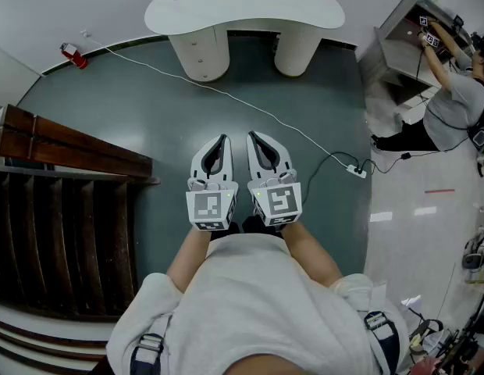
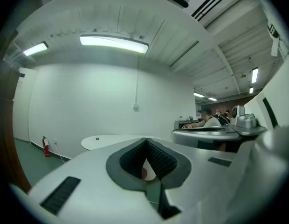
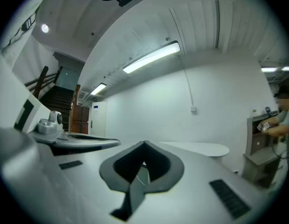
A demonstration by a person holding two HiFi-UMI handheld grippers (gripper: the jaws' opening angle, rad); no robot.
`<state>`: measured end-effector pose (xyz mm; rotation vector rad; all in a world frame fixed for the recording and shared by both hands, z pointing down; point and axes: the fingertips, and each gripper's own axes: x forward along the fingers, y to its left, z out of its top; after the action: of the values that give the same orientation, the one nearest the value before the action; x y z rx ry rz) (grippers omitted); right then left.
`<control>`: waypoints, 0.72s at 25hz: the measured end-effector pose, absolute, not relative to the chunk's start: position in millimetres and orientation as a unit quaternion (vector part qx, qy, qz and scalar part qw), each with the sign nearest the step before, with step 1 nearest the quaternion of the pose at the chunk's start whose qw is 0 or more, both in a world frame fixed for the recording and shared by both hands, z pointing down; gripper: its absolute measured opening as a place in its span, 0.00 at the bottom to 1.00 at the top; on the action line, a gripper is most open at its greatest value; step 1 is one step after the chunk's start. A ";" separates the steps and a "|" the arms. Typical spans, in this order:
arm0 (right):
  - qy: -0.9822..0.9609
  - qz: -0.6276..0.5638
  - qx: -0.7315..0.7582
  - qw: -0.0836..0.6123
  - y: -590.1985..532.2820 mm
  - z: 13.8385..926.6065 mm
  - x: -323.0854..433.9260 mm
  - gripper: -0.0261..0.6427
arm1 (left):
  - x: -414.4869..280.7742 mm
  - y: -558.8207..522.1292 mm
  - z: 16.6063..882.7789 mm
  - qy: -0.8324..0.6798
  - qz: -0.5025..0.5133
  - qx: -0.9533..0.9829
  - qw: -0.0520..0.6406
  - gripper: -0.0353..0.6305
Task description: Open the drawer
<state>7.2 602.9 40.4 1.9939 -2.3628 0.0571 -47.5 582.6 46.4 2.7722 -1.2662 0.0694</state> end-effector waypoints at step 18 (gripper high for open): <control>-0.772 0.019 0.635 0.024 588.1 53.0 76.0 0.06 | 22.5 572.8 61.0 -0.427 0.035 0.902 0.054 0.06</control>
<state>76.0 588.1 53.0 1.9639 -2.3905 0.0588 22.5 572.8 61.0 2.7412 -1.2964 0.1068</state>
